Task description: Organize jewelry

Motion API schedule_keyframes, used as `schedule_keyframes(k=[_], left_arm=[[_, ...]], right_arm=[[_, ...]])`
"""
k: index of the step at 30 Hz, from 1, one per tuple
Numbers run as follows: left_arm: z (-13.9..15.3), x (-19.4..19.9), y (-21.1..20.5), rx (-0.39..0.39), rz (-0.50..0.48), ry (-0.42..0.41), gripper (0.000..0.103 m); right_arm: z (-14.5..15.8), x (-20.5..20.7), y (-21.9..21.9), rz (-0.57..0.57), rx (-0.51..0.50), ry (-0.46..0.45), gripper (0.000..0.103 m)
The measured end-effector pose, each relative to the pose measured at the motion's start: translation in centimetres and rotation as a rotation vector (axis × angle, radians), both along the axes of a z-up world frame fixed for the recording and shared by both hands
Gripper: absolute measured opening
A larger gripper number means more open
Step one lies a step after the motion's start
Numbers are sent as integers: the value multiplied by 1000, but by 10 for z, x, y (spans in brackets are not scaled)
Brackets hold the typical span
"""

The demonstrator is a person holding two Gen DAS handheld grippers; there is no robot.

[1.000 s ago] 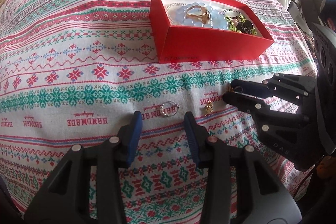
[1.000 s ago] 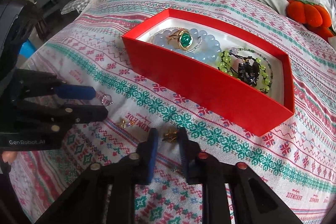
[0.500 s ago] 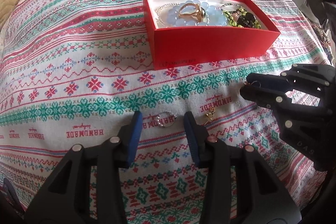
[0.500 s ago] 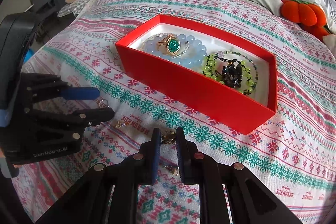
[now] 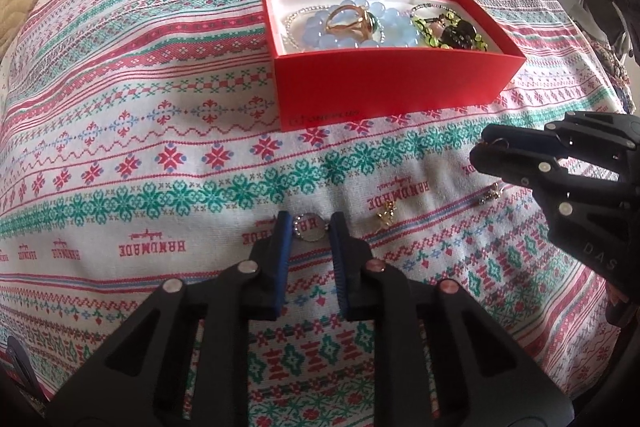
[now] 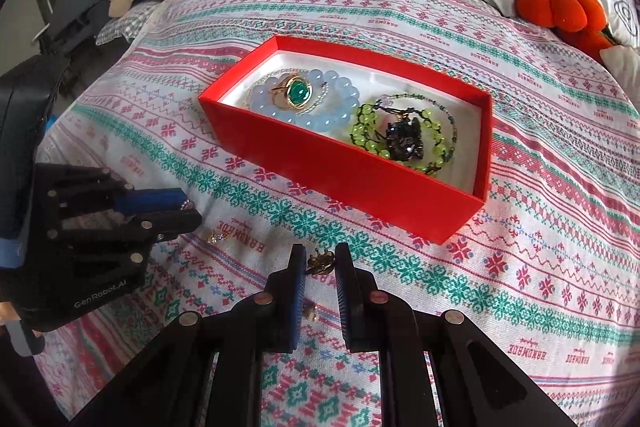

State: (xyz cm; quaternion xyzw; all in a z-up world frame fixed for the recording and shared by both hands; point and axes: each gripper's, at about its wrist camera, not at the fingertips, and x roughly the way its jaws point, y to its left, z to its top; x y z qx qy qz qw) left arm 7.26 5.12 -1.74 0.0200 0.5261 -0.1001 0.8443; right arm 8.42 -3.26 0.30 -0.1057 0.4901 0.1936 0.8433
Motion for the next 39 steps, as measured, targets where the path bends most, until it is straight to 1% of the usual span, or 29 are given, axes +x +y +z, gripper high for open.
schedule_keyframes(k=[2, 3, 4, 5, 14, 22, 23, 24, 25, 26, 27, 30, 32, 34, 36, 37, 39], left_arm=[[2, -2, 5, -7, 3, 0, 20], [3, -3, 6, -9, 4, 0, 19], [4, -4, 7, -12, 3, -3, 7], [5, -5, 7, -18, -2, 0, 3], [8, -8, 17, -42, 22, 19, 3], [19, -27, 30, -64, -2, -21, 3], [20, -29, 33, -69, 5, -25, 6], [20, -31, 35, -74, 4, -20, 19], [19, -32, 37, -77, 2, -15, 40], [18, -33, 37, -74, 2, -16, 49], [17, -33, 37, -69, 2, -19, 56], [7, -23, 30, -41, 1, 4, 56], [3, -18, 27, -24, 5, -5, 56], [2, -16, 24, -14, 8, -8, 50], [1, -11, 21, -24, 14, 2, 45], [0, -9, 19, -26, 8, 6, 40], [-1, -8, 16, -34, -1, 11, 33]], right_arm=[[3, 0, -3, -9, 1, -8, 15], [4, 0, -4, -15, -1, -13, 15], [5, 0, -6, -20, 3, -14, 15], [7, 0, -8, -23, 9, -14, 15], [15, -3, -18, -47, 37, -9, 15], [23, -9, -23, -53, 61, -20, 15], [24, -10, -23, -52, 63, -20, 15], [24, -10, -23, -51, 64, -19, 15], [25, -10, -22, -50, 66, -18, 15], [25, -10, -22, -49, 67, -18, 15], [26, -11, -22, -47, 68, -18, 15], [26, -12, -21, -42, 69, -17, 15], [26, -12, -19, -41, 69, -16, 15], [25, -12, -18, -40, 70, -15, 15], [25, -11, -18, -42, 71, -13, 15], [25, -11, -18, -42, 71, -12, 15], [25, -10, -18, -42, 70, -11, 15]])
